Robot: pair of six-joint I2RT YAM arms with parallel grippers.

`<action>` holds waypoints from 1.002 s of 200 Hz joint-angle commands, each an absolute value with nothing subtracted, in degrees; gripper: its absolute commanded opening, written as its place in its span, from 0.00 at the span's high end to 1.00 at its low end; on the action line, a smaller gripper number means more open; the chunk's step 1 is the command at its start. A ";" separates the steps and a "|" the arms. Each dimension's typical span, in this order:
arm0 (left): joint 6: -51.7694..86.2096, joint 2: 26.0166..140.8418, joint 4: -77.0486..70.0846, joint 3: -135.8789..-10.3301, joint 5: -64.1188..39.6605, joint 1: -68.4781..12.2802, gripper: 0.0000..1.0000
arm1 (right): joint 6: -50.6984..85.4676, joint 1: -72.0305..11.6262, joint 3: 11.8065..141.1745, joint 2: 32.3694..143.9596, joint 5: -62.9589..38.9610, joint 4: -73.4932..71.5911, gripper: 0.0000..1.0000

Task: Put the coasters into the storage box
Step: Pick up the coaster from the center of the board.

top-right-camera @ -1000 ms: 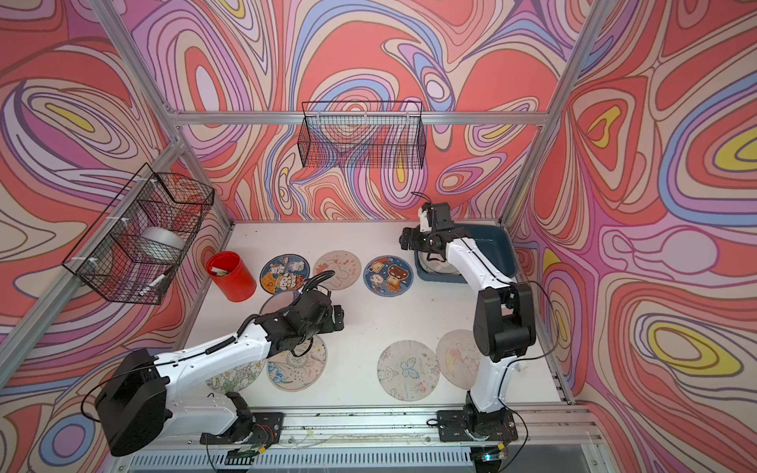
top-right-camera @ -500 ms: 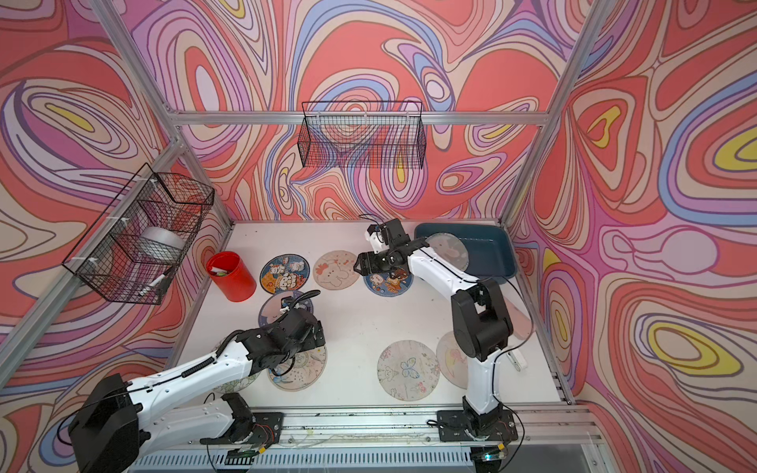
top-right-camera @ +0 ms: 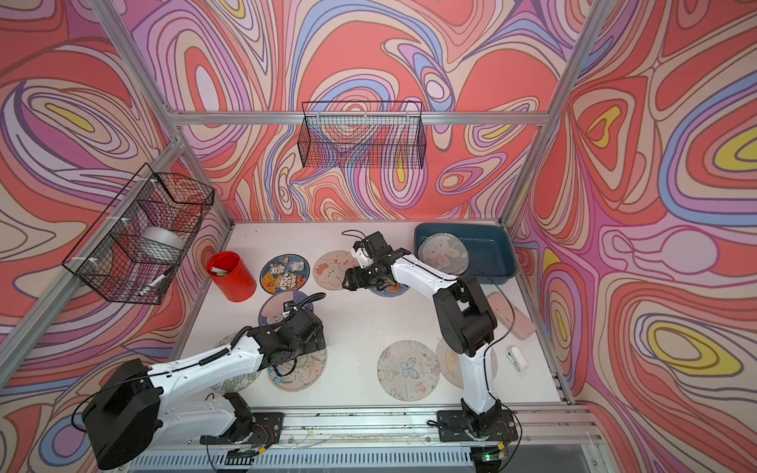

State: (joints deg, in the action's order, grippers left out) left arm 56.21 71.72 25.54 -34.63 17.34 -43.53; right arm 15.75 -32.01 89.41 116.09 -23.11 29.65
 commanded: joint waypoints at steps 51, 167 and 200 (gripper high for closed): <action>57.70 78.01 25.53 -38.17 13.94 -42.32 0.01 | 15.37 -31.94 87.36 114.91 -18.80 29.70 0.24; 56.64 88.30 32.14 -44.13 9.45 -41.75 0.10 | 13.49 -31.93 84.46 111.09 -11.55 29.56 0.24; 56.86 89.34 30.72 -43.69 8.55 -41.75 0.24 | 13.18 -31.92 83.94 110.57 -10.73 29.88 0.24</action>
